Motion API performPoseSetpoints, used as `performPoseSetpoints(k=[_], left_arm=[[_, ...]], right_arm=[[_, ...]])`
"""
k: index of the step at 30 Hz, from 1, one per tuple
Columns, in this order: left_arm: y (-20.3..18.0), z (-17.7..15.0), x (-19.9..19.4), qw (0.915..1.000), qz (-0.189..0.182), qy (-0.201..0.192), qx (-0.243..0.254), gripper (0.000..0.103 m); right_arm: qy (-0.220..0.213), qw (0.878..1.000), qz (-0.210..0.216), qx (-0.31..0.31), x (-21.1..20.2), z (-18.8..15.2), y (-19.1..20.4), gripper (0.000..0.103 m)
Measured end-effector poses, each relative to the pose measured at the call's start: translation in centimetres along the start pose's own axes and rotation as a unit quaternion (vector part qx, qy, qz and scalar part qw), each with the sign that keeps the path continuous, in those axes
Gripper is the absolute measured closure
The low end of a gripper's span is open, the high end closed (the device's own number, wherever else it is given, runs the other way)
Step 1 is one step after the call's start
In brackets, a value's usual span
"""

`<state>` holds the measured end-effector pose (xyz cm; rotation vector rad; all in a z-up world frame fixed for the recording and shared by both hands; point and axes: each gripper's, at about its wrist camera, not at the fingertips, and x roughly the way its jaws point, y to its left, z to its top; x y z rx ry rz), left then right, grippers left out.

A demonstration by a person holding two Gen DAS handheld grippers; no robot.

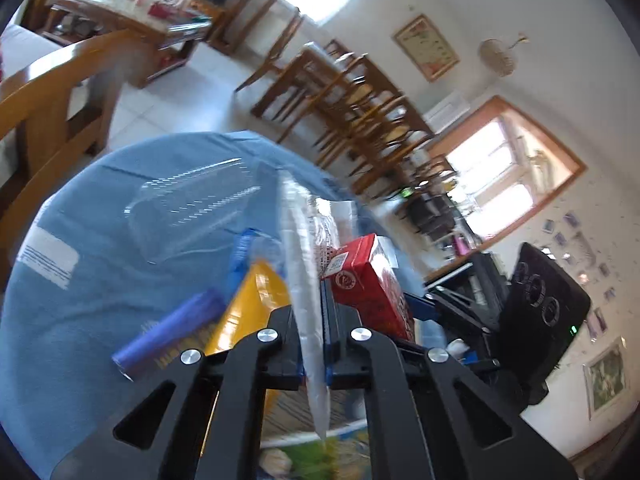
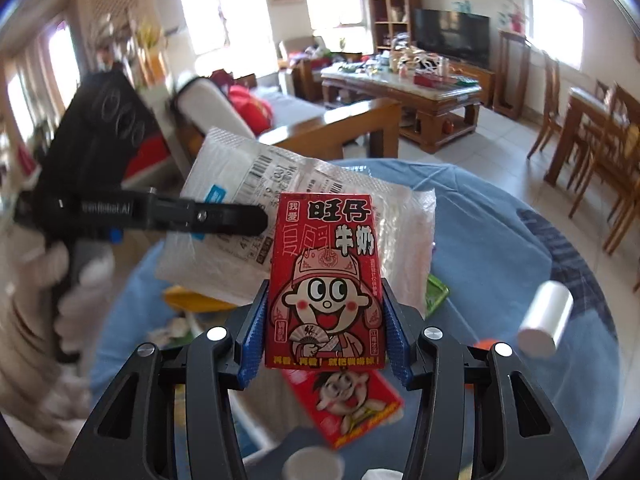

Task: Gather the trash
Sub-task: 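Carry the wrapper in the left tool while the right tool carries the red box to the black bin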

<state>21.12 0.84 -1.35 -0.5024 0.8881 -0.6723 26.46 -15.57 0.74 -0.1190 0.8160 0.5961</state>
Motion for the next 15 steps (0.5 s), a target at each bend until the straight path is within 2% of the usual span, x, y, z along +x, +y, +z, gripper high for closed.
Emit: performPoseSetpoints(k=[4,7,11,15], left_arm=[[-3.2,-1.3,-1.7,0.9991,-0.006,-0.031,0.03,0.096],[-5.9,-2.4,-3.1,0.9971,-0.007,-0.053,0.054,0.096],[-9.5,-4.2,-3.4,0.9947,-0.022,-0.058,0.081,0.096],[-13.8,-6.6,-1.7,0.9914,-0.048,-0.043,0.114,0.096]], right_arm=[[-0.021,0.999,-0.028,0.036,-4.1,-1.1,-0.1,0.053],[-0.051,0.995,-0.028,0.075,-8.3,-2.7,-1.0,0.053],[-0.091,0.989,-0.041,0.113,-14.7,-6.4,-2.2,0.053],[-0.124,0.979,-0.071,0.144,-21.0,-11.4,-3.2,0.053]])
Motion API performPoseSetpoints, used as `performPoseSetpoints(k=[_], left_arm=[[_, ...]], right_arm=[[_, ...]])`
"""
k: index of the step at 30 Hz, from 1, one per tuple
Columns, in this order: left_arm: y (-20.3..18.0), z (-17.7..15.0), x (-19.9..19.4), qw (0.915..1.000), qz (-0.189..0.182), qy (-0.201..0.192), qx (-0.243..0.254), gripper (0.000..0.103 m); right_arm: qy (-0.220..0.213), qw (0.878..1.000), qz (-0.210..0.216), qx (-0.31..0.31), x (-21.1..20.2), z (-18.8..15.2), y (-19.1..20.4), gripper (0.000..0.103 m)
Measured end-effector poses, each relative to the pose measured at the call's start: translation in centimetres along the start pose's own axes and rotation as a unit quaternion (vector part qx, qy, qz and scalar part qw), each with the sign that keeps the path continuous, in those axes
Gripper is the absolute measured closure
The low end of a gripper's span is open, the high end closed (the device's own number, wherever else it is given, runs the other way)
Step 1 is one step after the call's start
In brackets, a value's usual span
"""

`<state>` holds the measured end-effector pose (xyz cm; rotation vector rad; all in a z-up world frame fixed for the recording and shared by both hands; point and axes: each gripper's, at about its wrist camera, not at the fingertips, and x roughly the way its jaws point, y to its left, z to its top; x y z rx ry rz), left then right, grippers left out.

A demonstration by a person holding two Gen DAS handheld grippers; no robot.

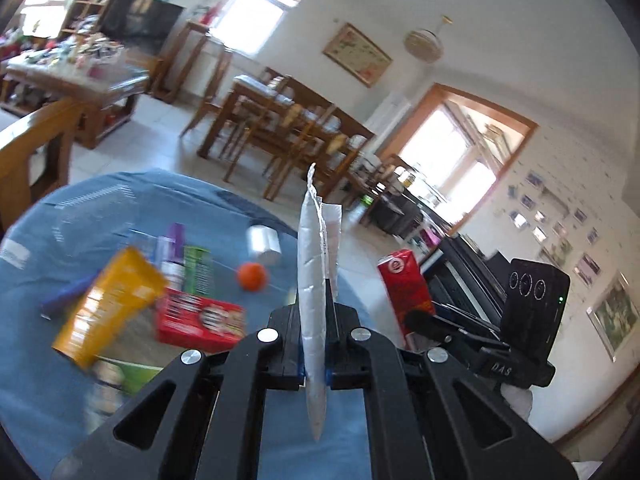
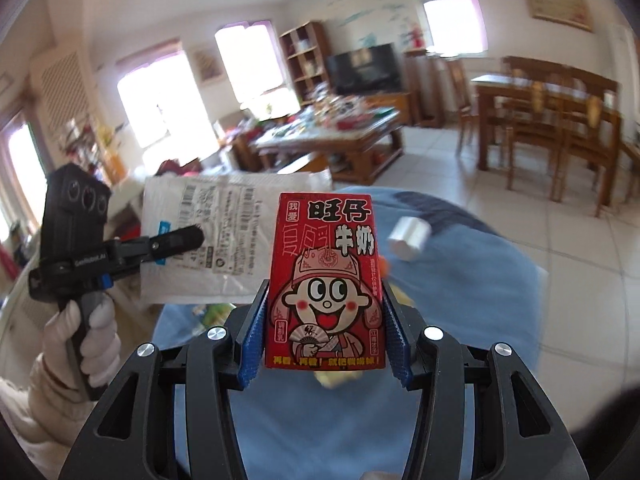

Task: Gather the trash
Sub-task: 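Carry the wrapper in the left tool while the right tool carries the red box to the black bin, then open the left tool over the bin while the right tool opens, dropping the red box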

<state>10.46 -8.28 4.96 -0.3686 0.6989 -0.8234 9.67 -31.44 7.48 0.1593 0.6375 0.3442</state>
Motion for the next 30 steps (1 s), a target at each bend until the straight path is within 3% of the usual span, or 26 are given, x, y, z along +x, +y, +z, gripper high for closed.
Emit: performPoseSetpoints(k=[6,12,20,24,30], left_arm=[[-5.5,-2.7,4.8,0.9975,-0.049,0.041,0.032,0.096],[-10.9,-6.1,10.7,0.9886,-0.099,0.095,0.063,0.096],[-16.4,-10.3,17.9,0.9742,-0.137,0.156,0.089,0.096],[-17.6,-12.1,19.4,0.9678,-0.137,0.183,0.107,0.096],[-18.4,-14.8,22.1,0.9594,-0.12,0.22,0.129,0.096]], right_arm=[[-0.029,0.996,-0.062,0.065,-9.4,-5.4,-7.1,0.053],[-0.038,0.985,-0.119,0.122,-15.0,-11.3,-13.1,0.052],[-0.031,0.964,-0.189,0.184,-18.4,-18.6,-18.9,0.052],[-0.019,0.953,-0.219,0.21,-18.8,-21.8,-21.2,0.052],[-0.004,0.944,-0.23,0.235,-17.6,-24.3,-22.2,0.051]])
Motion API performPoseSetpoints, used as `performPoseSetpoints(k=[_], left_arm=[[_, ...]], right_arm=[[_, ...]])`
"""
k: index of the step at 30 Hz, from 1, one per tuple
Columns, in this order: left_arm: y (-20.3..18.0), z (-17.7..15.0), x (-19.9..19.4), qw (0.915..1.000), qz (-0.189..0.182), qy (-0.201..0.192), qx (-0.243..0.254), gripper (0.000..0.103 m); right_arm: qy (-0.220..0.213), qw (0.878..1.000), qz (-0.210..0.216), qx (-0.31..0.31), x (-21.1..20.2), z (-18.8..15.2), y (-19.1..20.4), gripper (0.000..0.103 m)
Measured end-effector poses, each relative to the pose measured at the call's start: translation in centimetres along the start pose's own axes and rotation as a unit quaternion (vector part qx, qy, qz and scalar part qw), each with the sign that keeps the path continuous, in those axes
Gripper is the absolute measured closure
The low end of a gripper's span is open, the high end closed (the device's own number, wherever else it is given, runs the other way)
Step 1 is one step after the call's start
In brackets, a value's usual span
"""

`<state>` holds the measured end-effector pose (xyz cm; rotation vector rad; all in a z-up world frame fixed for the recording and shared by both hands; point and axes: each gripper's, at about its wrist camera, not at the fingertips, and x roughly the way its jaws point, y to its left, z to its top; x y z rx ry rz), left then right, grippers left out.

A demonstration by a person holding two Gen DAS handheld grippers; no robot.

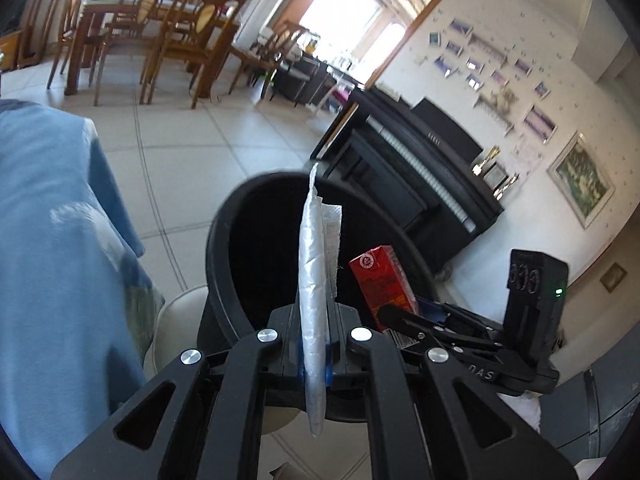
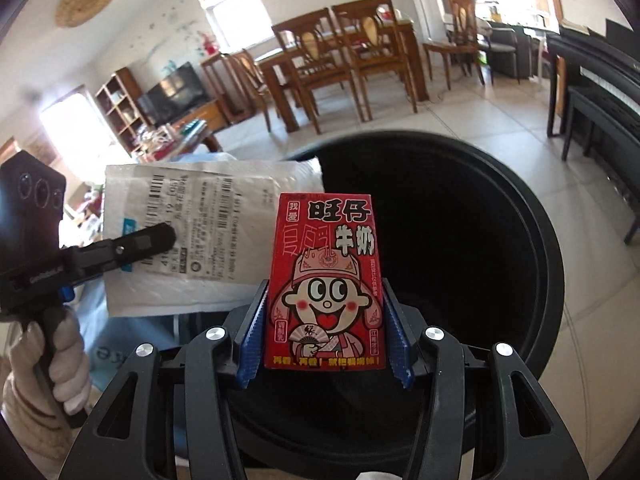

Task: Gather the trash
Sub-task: 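Open the left tool over the bin while the right tool opens, dropping the red box, then grasp the blue-green milk carton with the left tool while the right tool grasps the yellow paper wrapper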

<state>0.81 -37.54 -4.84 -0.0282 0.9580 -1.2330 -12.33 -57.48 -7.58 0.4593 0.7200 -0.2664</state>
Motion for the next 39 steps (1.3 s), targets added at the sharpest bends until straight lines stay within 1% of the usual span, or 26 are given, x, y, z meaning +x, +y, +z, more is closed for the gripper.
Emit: performPoseSetpoints(k=[3,5,6,7,8,9,11,12,17,20,23,29,34,39], left_arm=[[-0.6,0.0,1.1,0.9999,0.007,0.013,0.005,0.093],[-0.6,0.0,1.1,0.9997,0.008,0.022,0.009,0.092],[-0.8,-0.1,1.2,0.9996,0.009,0.025,0.012,0.089],[-0.8,-0.1,1.1,0.9994,0.013,0.027,0.016,0.084],[-0.8,-0.1,0.8,0.9993,0.02,0.026,0.018,0.066],[-1.1,0.0,0.7,0.9993,0.025,0.02,0.02,0.041],[-1.5,-0.1,0.1,0.9993,0.031,0.001,0.023,0.021],[-1.6,-0.1,-0.7,0.9991,0.029,-0.012,0.029,0.021],[-1.6,-0.6,-2.3,0.9987,0.029,-0.023,0.036,0.021],[-1.3,-0.9,-3.9,0.9983,0.034,-0.032,0.035,0.02],[0.0,-1.8,-6.0,0.9973,0.05,-0.045,0.029,0.018],[3.2,-3.4,-11.2,0.9934,0.091,-0.069,0.01,0.018],[6.4,-5.2,-16.4,0.985,0.144,-0.095,-0.004,0.015],[9.9,-6.4,-21.0,0.9748,0.199,-0.1,0.002,0.015]], right_arm=[[0.006,1.0,-0.005,0.003,0.4,-0.7,-0.4,0.051],[0.005,1.0,-0.01,0.001,-0.1,-1.3,0.5,0.038],[0.0,1.0,-0.013,-0.001,-0.3,-1.4,0.8,0.032],[-0.004,1.0,-0.016,-0.003,-0.5,-1.5,1.2,0.029],[-0.006,1.0,-0.019,-0.005,-0.6,-1.6,1.5,0.029],[-0.008,1.0,-0.021,-0.006,-1.1,-2.0,1.9,0.029],[-0.012,1.0,-0.025,-0.007,-1.4,-2.1,2.3,0.029],[-0.013,1.0,-0.025,-0.007,-2.0,-2.3,2.7,0.029],[-0.018,0.999,-0.025,-0.014,-2.0,-1.9,4.1,0.029],[-0.022,0.999,-0.016,-0.027,-1.8,-1.2,6.1,0.029],[-0.023,0.999,-0.005,-0.045,-1.4,-0.5,8.7,0.029],[-0.015,0.995,0.038,-0.087,0.4,0.5,15.0,0.029],[0.004,0.989,0.073,-0.127,2.6,0.8,20.9,0.029],[0.02,0.981,0.105,-0.16,4.9,0.9,26.3,0.029]])
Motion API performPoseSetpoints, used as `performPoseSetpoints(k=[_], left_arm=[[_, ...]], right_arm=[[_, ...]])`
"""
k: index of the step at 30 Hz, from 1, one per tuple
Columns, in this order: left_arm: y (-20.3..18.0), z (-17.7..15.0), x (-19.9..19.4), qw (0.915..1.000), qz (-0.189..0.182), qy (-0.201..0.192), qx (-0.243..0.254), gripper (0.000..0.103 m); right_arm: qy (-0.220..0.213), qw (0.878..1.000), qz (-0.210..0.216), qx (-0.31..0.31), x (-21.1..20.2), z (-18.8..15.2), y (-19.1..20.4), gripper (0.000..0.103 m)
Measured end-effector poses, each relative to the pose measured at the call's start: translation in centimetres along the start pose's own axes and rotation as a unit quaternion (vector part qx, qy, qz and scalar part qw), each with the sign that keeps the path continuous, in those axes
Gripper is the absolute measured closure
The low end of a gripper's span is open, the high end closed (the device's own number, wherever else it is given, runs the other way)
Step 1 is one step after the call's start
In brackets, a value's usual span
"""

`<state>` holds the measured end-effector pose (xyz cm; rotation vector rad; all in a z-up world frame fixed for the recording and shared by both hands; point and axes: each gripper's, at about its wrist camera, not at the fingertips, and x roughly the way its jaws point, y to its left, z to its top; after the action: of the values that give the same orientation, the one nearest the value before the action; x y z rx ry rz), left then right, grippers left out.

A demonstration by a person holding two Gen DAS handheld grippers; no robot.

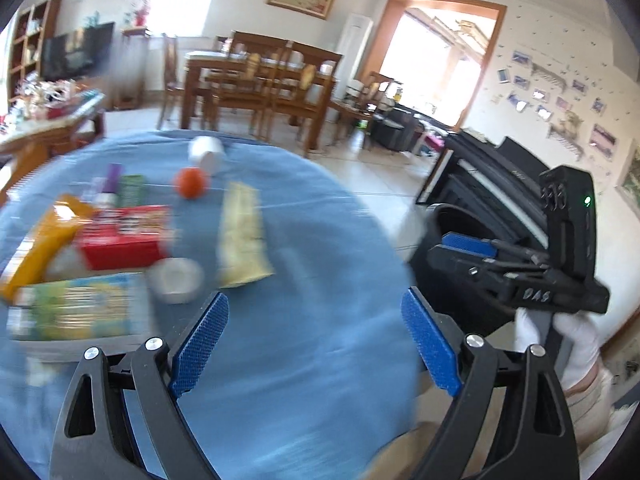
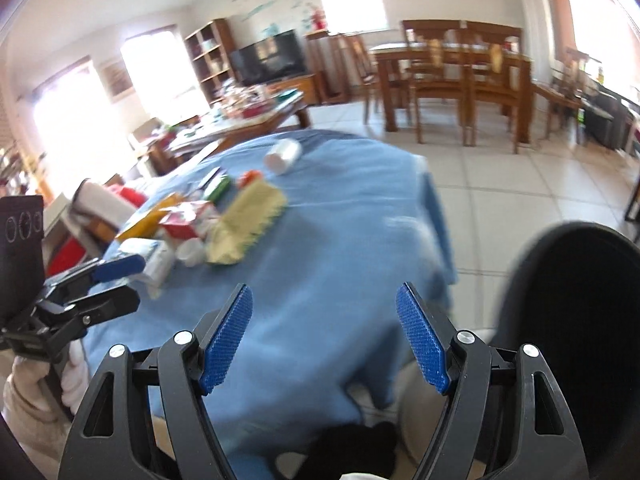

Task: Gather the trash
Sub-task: 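Grasp the blue-green milk carton with the left tool while the right tool grasps the yellow paper wrapper, then carry the carton in the left tool while the right tool carries the wrapper over the bin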

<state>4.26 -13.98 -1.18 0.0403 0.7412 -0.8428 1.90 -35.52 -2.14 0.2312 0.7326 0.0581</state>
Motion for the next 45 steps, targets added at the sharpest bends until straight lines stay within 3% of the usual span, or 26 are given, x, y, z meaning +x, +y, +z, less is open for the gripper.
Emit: performPoseSetpoints(k=[9,12,16,21,24,29,31,32,33,34,37,40,45], left_arm=[[8.0,0.7,-1.0,0.9893,0.061,0.066,0.115,0.015],[9.4,1.1,-0.2,0.9854,0.037,0.087,0.141,0.015],[9.6,0.7,1.5,0.9726,0.025,0.118,0.199,0.016],[9.9,0.3,2.5,0.9614,0.013,0.132,0.241,0.016],[10.5,0.3,2.8,0.9591,0.014,0.137,0.247,0.016],[11.3,-0.3,3.2,0.9588,0.021,0.143,0.245,0.019],[11.4,-0.3,2.9,0.9606,0.023,0.14,0.239,0.027],[11.4,-0.3,2.7,0.962,0.021,0.141,0.233,0.037],[11.8,-0.2,2.7,0.9655,0.013,0.144,0.217,0.049],[12.0,-0.3,2.6,0.9683,0.005,0.146,0.203,0.053],[12.0,-0.6,2.3,0.9756,0.001,0.137,0.172,0.055],[12.1,-0.9,1.9,0.9816,0.001,0.124,0.146,0.055],[11.6,-1.1,0.6,0.99,0.001,0.091,0.108,0.055]], right_arm=[[0.024,0.999,0.033,-0.029,5.7,2.2,6.3,0.029],[0.032,0.998,0.036,-0.032,7.6,2.9,7.8,0.029],[0.038,0.998,0.033,-0.038,9.7,3.7,8.9,0.029],[0.046,0.998,0.014,-0.038,11.8,4.6,9.5,0.029],[0.052,0.998,-0.013,-0.042,13.3,5.2,9.8,0.029],[0.065,0.996,-0.05,-0.043,15.7,5.7,9.6,0.029],[0.07,0.995,-0.058,-0.045,16.5,5.8,9.5,0.029],[0.072,0.994,-0.063,-0.046,16.8,5.8,9.5,0.029],[0.072,0.994,-0.066,-0.048,17.0,5.7,9.5,0.034],[0.078,0.993,-0.068,-0.05,17.3,5.6,9.4,0.048],[0.083,0.993,-0.065,-0.048,17.6,5.4,9.2,0.065],[0.075,0.994,-0.062,-0.052,17.2,5.3,9.0,0.075],[0.067,0.996,-0.045,-0.043,15.9,4.9,8.3,0.081]])
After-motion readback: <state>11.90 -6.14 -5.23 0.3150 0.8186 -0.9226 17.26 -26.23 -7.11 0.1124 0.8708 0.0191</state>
